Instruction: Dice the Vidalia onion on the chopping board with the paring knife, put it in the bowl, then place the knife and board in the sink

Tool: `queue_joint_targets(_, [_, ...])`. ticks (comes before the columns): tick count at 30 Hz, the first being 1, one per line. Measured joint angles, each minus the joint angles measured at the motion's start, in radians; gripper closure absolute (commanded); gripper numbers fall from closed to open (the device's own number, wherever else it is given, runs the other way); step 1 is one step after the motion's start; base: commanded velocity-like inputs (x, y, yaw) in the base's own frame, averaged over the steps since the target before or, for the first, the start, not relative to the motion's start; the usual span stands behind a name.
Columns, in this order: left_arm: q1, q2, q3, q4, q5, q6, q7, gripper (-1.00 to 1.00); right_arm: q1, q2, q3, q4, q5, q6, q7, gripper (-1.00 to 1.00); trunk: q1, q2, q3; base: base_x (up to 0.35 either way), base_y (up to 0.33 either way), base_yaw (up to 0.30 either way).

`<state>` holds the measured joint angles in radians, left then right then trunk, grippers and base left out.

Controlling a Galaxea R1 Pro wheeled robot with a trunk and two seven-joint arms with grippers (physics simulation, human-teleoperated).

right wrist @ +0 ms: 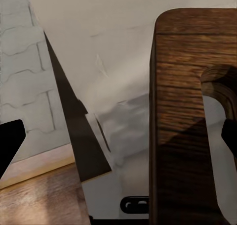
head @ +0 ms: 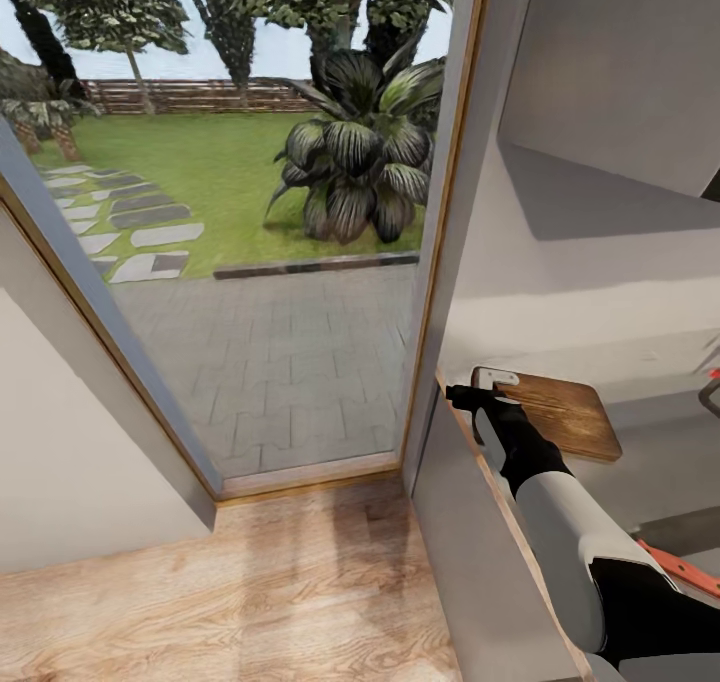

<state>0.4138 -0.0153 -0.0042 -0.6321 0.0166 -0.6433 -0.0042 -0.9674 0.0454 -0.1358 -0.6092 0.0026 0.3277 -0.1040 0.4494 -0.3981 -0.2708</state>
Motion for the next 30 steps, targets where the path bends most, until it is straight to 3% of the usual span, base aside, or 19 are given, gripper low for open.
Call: queue_joint_targets(30, [0.0, 0.0, 0.0, 0.007, -0.001, 0.001, 0.0, -1.0, 0.0, 0.0, 0.0, 0.0, -0.005, 0.003, 0.001, -1.0, 0.0, 0.0, -0.009, 0.0, 0.0, 0.0])
